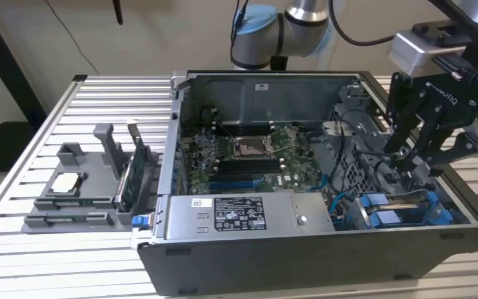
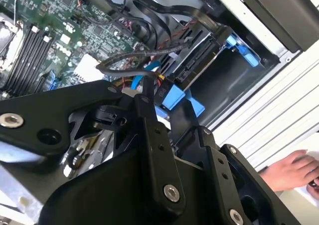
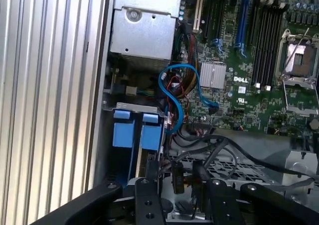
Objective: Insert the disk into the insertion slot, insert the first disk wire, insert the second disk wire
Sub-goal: 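Insert the first disk wire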
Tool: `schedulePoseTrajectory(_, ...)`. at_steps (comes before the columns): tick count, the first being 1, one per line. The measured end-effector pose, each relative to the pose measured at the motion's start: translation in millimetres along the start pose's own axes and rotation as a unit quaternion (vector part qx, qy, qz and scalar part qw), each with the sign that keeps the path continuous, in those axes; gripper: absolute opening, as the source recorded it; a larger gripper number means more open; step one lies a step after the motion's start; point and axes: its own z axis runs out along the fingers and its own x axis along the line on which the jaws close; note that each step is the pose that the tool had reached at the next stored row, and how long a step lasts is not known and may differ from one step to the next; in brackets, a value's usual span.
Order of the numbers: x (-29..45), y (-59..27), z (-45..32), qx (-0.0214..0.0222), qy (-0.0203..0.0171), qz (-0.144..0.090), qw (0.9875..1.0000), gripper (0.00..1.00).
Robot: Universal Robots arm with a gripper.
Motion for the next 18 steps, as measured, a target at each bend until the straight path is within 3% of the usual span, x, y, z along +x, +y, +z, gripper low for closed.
schedulePoseTrajectory(5,0.0,0.0,0.8,0.0073,-0.0083,-0.023,0.9997,0.41)
schedulePoseTrajectory(10,0.6,0.1,1.3,0.0122,-0.01,-0.03,0.9994,0.41)
schedulePoseTrajectory(18,0.7,0.1,1.6,0.0138,-0.0098,-0.03,0.9994,0.41)
